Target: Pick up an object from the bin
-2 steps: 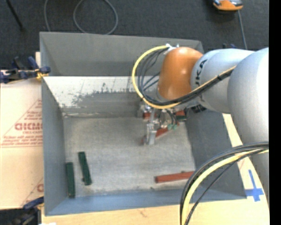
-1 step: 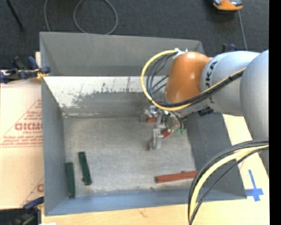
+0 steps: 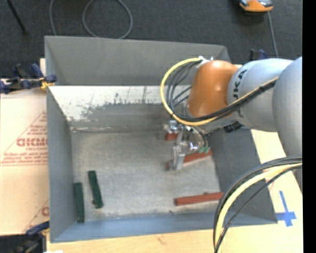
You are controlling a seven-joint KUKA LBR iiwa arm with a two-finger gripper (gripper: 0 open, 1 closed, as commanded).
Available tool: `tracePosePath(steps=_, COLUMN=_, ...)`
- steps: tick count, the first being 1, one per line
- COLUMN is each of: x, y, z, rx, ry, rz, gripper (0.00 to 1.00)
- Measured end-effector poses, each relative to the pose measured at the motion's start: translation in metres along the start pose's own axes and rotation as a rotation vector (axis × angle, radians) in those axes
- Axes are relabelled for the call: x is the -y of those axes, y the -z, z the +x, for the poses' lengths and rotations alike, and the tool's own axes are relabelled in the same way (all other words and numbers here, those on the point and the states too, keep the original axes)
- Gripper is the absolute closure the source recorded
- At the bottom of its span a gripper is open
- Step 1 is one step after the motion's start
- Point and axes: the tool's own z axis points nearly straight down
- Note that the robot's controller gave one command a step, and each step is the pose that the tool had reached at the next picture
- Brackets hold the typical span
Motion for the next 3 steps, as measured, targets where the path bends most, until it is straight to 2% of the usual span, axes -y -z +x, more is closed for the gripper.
tracePosePath(steps=1, x=0.026, y=-0.002, z=0.063, rx=-0.022, ry=-0.076, rz=-0.003, gripper=0.0)
tracePosePath(steps=2, x=0.065, y=0.003, z=0.142, rx=0.015, ry=0.144, rz=0.02, gripper=0.0)
tracePosePath(steps=3, x=0.096, y=0.034, z=0.109, rx=0.001, ry=0.548, rz=0.02, gripper=0.0)
